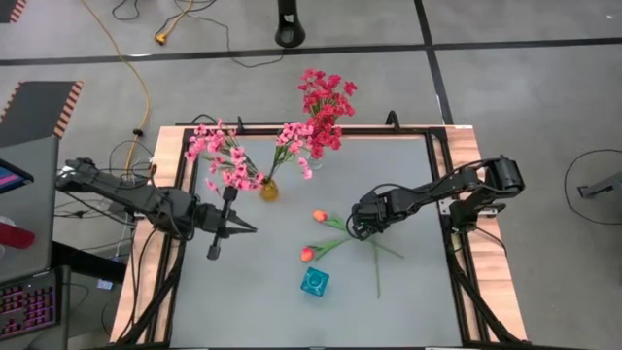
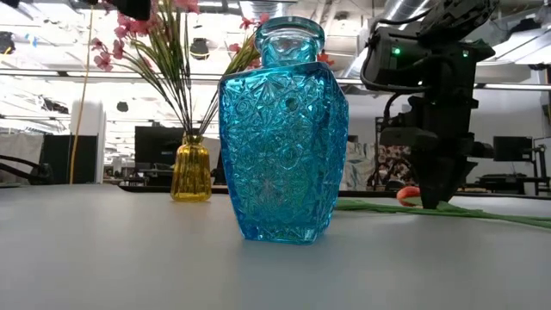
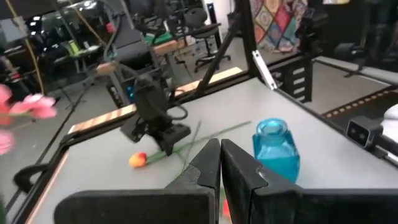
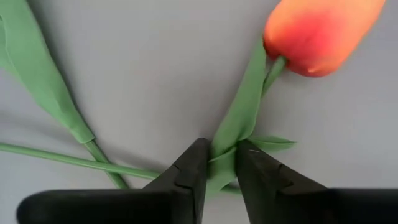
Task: Sort flowers into vase by color
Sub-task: Put the right orange tulip into the blue vase
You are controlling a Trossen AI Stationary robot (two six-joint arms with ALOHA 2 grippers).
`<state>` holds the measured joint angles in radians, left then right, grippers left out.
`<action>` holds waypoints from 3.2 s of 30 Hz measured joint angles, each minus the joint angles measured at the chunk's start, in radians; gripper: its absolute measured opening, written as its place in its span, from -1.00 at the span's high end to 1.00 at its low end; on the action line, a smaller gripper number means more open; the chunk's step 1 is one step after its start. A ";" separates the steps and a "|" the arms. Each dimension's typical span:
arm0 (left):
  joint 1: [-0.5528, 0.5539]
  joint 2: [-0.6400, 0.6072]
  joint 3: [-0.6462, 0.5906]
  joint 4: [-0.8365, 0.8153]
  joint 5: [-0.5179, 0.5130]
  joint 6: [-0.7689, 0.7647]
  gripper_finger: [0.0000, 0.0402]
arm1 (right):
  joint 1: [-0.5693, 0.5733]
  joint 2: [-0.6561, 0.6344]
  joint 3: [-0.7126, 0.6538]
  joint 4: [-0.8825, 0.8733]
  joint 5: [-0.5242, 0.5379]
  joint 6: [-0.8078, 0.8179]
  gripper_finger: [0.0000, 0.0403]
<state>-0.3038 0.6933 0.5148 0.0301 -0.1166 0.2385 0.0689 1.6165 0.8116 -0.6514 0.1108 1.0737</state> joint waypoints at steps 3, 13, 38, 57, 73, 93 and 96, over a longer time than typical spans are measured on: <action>0.016 -0.046 0.000 -0.065 -0.001 -0.016 0.99 | 0.000 0.000 0.000 0.000 0.001 0.000 0.50; 0.017 -0.103 0.000 -0.159 0.000 -0.011 0.99 | 0.000 0.000 -0.001 0.000 0.002 0.000 0.62; 0.016 -0.417 -0.302 -0.054 0.008 -0.060 1.00 | 0.004 -0.416 -0.004 0.201 0.018 -0.082 0.80; 0.015 -0.478 -0.370 -0.126 -0.026 -0.162 1.00 | 0.153 -0.469 0.000 1.034 0.021 -0.697 0.80; 0.016 -0.478 -0.370 -0.274 -0.081 -0.255 1.00 | 0.174 -0.334 -0.002 1.235 0.010 -0.737 0.80; 0.016 -0.478 -0.370 -0.263 -0.082 -0.258 1.00 | 0.258 -0.318 -0.001 1.469 -0.060 -0.980 0.80; 0.015 -0.478 -0.370 -0.263 -0.082 -0.259 1.00 | 0.275 -0.315 -0.001 1.479 -0.060 -1.021 0.79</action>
<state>-0.2886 0.2153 0.1452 -0.2333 -0.1982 -0.0204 0.3435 1.3019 0.8104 0.8281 0.0509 0.0531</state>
